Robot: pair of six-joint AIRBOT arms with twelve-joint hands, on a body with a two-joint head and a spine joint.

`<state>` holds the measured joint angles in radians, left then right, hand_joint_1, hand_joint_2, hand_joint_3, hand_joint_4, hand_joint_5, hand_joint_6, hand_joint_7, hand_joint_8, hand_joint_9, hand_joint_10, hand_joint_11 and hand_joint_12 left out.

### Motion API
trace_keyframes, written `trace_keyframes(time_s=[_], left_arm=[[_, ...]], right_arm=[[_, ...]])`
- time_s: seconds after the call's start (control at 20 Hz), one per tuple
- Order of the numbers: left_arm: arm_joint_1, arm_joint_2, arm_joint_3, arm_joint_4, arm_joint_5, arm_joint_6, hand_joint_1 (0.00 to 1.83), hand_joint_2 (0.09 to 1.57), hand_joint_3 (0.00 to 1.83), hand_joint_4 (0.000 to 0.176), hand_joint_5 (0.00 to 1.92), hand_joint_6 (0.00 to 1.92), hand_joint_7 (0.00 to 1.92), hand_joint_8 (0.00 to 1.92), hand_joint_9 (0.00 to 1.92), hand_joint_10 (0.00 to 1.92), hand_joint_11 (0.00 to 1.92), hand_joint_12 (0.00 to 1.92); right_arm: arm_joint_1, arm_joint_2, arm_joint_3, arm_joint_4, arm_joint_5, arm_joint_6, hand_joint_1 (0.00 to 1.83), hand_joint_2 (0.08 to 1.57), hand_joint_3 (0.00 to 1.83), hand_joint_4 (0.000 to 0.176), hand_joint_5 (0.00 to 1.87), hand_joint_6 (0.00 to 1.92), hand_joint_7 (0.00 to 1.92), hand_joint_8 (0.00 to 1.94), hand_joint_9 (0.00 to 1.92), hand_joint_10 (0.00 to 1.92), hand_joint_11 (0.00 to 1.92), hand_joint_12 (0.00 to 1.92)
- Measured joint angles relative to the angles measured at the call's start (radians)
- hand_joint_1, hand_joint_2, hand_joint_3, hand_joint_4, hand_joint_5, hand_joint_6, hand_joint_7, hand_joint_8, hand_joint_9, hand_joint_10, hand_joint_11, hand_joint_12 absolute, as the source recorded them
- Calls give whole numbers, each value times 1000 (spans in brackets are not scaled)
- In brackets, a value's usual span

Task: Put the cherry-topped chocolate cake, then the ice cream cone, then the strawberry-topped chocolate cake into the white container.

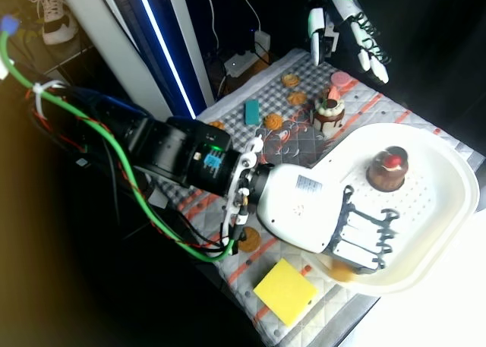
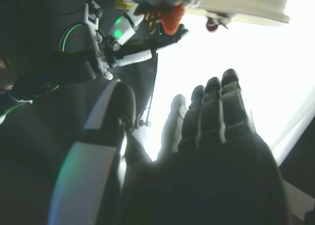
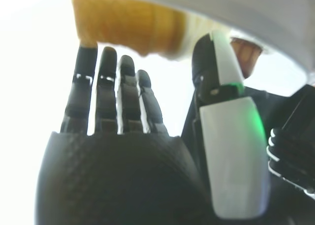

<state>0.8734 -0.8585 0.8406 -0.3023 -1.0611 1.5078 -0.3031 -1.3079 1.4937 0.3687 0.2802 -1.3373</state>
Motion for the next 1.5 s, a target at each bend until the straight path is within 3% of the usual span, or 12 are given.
trace_keyframes(time_s=[0.05, 0.2, 0.25, 0.35, 0.4, 0.5, 0.6, 0.75, 0.85, 0.9, 1.25, 1.5], left_arm=[[0, 0, 0, 1, 0, 0, 682, 1338, 2, 50, 0, 0, 0, 0, 0, 0, 0, 0], [3, 0, -4, -6, -2, -2, 643, 1317, 0, 51, 0, 0, 0, 0, 0, 0, 0, 0], [6, 3, -8, -8, -2, -3, 637, 1301, 0, 62, 0, 0, 0, 0, 0, 0, 0, 0], [20, 19, -19, -13, -1, -3, 736, 1254, 0, 49, 0, 0, 0, 0, 0, 0, 0, 0], [24, 22, -19, -19, 0, -3, 736, 1233, 0, 70, 0, 0, 0, 0, 0, 0, 0, 0], [29, 30, -24, -29, 5, -3, 733, 1207, 0, 122, 0, 0, 0, 0, 0, 0, 0, 0], [33, 36, -31, -24, 10, -2, 772, 1201, 0, 139, 0, 0, 0, 0, 0, 0, 0, 0], [41, 40, -32, -28, 44, -2, 718, 1167, 0, 169, 0, 0, 0, 0, 0, 0, 0, 0], [42, 53, -32, -33, 78, 2, 761, 1145, 0, 148, 0, 0, 0, 0, 0, 0, 0, 0], [42, 55, -32, -29, 82, 2, 778, 1140, 0, 169, 0, 0, 0, 0, 0, 0, 0, 0], [12, 33, 9, -14, 211, 9, 839, 1105, 0, 165, 0, 0, 0, 0, 0, 0, 0, 0], [-67, -50, 57, -6, 338, 97, 877, 1098, 0, 107, 0, 0, 0, 0, 0, 0, 0, 0]], right_arm=[[0, 0, -14, -6, 2, 0, 679, 1070, 0, 113, 0, 0, 0, 0, 0, 1, 0, 68], [0, 43, -121, -32, 36, 0, 781, 1099, 8, 71, 0, 0, 0, 0, 0, 0, 0, 0], [-7, 72, -160, -45, 63, 1, 773, 1072, 0, 115, 0, 0, 0, 0, 0, 0, 0, 0], [-44, 156, -244, -67, 146, 0, 807, 1116, 14, 39, 0, 0, 0, 0, 0, 0, 1, 0], [-60, 184, -267, -74, 159, 0, 757, 1162, 0, 8, 0, 0, 0, 0, 0, 0, 0, 590], [-92, 267, -354, -119, 176, -1, 791, 1107, 0, 58, 0, 0, 0, 0, 0, 0, 0, 1072], [-126, 312, -417, -150, 220, 0, 801, 1101, 0, 16, 0, 0, 0, 0, 0, 0, 0, 772], [-239, 380, -508, -219, 310, 89, 700, 1158, 13, 0, 0, 0, 0, 0, 19, 10, 0, 442], [-302, 415, -537, -246, 372, 160, 775, 1170, 4, 0, 0, 0, 0, 0, 1, 1, 0, 73], [-324, 432, -549, -251, 398, 172, 774, 1170, 3, 0, 0, 0, 0, 0, 4, 2, 18, 23], [-540, 536, -665, -251, 622, 208, 688, 1164, 6, 0, 0, 0, 0, 0, 21, 23, 0, 133], [-640, 566, -698, -211, 726, 212, 639, 1156, 0, 0, 0, 0, 0, 0, 10, 4, 0, 278]])
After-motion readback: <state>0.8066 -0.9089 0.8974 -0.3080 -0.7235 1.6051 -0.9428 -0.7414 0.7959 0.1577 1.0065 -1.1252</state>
